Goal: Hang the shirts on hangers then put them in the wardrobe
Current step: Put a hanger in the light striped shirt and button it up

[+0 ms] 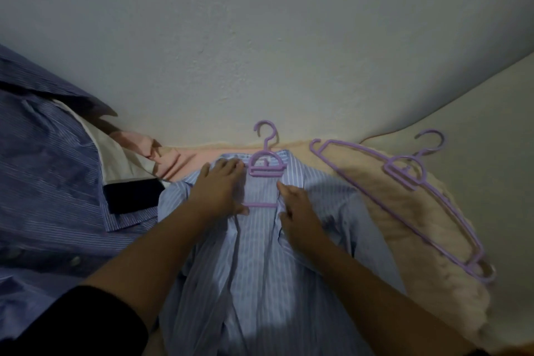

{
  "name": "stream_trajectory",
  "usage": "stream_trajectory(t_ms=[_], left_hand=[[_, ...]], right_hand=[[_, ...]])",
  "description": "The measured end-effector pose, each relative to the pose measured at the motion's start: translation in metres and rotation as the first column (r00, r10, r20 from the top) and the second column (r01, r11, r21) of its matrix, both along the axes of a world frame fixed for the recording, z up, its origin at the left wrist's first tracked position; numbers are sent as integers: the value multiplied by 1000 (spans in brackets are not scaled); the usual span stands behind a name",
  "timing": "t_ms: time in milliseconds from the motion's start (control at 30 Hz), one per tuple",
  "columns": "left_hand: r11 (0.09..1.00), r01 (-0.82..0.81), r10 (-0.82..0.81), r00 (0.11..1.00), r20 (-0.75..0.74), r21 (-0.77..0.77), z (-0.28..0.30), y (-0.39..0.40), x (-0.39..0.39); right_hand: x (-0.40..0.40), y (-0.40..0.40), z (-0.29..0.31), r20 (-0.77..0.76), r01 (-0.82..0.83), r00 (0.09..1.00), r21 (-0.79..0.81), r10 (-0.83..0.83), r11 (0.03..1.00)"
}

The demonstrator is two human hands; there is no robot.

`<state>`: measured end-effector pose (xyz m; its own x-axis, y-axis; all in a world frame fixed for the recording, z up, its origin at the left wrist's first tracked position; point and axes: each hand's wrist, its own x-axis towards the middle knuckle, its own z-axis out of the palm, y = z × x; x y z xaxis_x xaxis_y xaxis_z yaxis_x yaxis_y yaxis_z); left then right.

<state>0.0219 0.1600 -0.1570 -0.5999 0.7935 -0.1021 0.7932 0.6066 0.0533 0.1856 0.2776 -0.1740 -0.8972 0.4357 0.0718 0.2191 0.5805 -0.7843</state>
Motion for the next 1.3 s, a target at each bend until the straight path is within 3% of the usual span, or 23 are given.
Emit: stream_trajectory(t_ms=[67, 167, 267, 333, 433, 533, 633, 800, 1000, 1133, 1300], left_hand=[[1000, -7, 7, 1000, -25, -5, -11, -3, 8], [978, -85, 91, 996, -21, 188, -20, -17, 23], [866, -214, 175, 976, 128, 452, -27, -34, 45], [810, -304, 211, 949, 235, 502, -29, -43, 62], [810, -424, 257, 878, 405, 406, -28, -50, 88], [865, -422, 266, 844, 466, 272, -34, -57, 110], [868, -429, 260, 822, 506, 251, -37, -66, 121], [668, -624, 226, 689, 689, 405, -17, -59, 125], [340, -885, 240, 409, 880, 319, -23, -52, 123], [319, -906, 262, 366, 893, 278, -30, -46, 122], [265, -934, 221, 300, 928, 239, -34, -40, 117]], right_hand=[[2, 1, -7, 6, -8, 1000, -26, 8, 1000], [10, 6, -6, -7, 30, 999, -103, -31, 994], [18, 10, -4, -24, 121, 991, -216, -130, 969], [23, 5, -2, -21, 151, 987, -218, -159, 964], [32, -8, -2, 67, 177, 984, -296, -164, 939], [40, -24, -10, 159, 178, 979, -369, -127, 912], [41, -33, -15, 166, 191, 975, -285, -148, 939], [27, -32, -15, 113, 226, 972, -227, -205, 947], [20, -35, -16, 114, 256, 966, -325, -231, 911], [16, -35, -15, 123, 348, 937, -330, -326, 878], [8, -33, -18, 143, 289, 954, -205, -263, 935]])
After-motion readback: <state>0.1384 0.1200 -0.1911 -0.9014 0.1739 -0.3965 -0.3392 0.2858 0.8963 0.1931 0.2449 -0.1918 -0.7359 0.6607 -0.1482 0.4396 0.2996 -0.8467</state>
